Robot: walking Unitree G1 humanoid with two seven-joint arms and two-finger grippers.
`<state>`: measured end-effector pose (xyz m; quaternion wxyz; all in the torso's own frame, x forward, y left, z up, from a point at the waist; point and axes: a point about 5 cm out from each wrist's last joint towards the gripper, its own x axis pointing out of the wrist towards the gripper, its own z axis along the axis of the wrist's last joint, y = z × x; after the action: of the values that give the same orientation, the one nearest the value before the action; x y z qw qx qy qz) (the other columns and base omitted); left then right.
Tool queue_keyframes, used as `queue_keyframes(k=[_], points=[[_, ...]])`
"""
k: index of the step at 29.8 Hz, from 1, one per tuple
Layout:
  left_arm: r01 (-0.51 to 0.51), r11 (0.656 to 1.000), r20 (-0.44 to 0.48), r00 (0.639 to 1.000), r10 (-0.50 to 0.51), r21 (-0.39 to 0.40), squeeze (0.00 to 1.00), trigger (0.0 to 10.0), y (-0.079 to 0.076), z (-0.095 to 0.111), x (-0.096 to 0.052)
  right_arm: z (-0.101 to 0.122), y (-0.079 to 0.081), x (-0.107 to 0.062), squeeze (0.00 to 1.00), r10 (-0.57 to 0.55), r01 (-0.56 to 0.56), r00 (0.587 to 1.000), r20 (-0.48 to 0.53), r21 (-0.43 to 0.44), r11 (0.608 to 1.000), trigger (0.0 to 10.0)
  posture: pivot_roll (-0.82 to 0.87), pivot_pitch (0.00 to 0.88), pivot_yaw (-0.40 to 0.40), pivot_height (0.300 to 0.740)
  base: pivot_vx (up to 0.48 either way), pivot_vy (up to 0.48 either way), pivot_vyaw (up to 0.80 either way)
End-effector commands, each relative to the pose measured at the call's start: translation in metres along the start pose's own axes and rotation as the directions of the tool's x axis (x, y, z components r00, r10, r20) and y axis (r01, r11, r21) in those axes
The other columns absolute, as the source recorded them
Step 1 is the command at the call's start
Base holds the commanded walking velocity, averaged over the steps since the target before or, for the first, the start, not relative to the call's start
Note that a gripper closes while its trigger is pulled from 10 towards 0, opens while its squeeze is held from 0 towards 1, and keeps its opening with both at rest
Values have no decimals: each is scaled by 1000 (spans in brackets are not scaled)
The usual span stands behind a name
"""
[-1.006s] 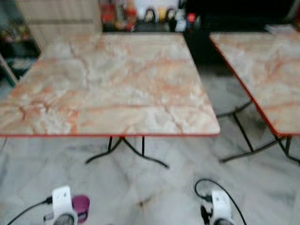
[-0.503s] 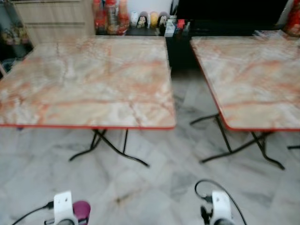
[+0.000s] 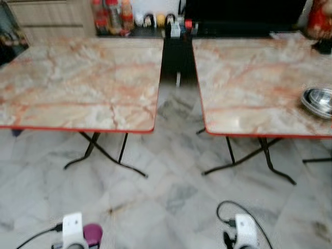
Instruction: Setting the table
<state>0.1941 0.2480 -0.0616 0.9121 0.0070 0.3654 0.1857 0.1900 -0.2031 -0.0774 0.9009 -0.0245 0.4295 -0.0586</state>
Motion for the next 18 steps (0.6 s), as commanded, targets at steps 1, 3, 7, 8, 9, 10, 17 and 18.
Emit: queue_keyframes(k=[1, 3, 7, 8, 9, 10, 17, 18], points=[[-19, 1000, -13, 1000, 19, 8, 0, 10000, 7, -1, 0, 1, 11, 0, 0, 24, -24, 1000, 1, 13, 1000, 10000, 43, 133, -27, 740, 311, -360, 0], [-19, 1000, -13, 1000, 19, 9, 0, 10000, 6, -1, 0, 1, 11, 0, 0, 24, -24, 1000, 1, 16, 1000, 10000, 44, 137, -27, 740, 315, -360, 0], [-19, 1000, -12, 1000, 19, 9, 0, 10000, 6, -1, 0, 1, 11, 0, 0, 24, -24, 1000, 1, 19, 1000, 10000, 44, 143, -27, 740, 313, -360, 0], [-18, 1000, -11, 1000, 18, 8, 0, 10000, 6, -1, 0, 1, 11, 0, 0, 24, -24, 1000, 1, 20, 1000, 10000, 44, 143, -27, 740, 315, -360, 0], [-18, 1000, -11, 1000, 18, 9, 0, 10000, 6, -1, 0, 1, 12, 0, 0, 24, -24, 1000, 1, 21, 999, 10000, 44, 145, -25, 740, 311, -360, 0], [-16, 1000, -10, 1000, 16, 10, 0, 10000, 6, -1, 0, 1, 12, 0, 0, 24, -24, 1000, 1, 22, 999, 10000, 43, 146, -25, 740, 311, -364, 0], [8, 1000, -2, 1000, -8, 23, 0, 10000, 4, 0, 0, 0, 11, 0, 0, 13, -13, 1000, -3, 31, 999, 10000, 41, 149, -24, 740, 164, -411, 0], [8, 1000, -2, 1000, -8, 25, 0, 10000, 4, 0, 0, 0, 11, 0, 0, 9, -9, 1000, -5, 37, 999, 10000, 41, 151, -24, 740, 0, -465, 0]])
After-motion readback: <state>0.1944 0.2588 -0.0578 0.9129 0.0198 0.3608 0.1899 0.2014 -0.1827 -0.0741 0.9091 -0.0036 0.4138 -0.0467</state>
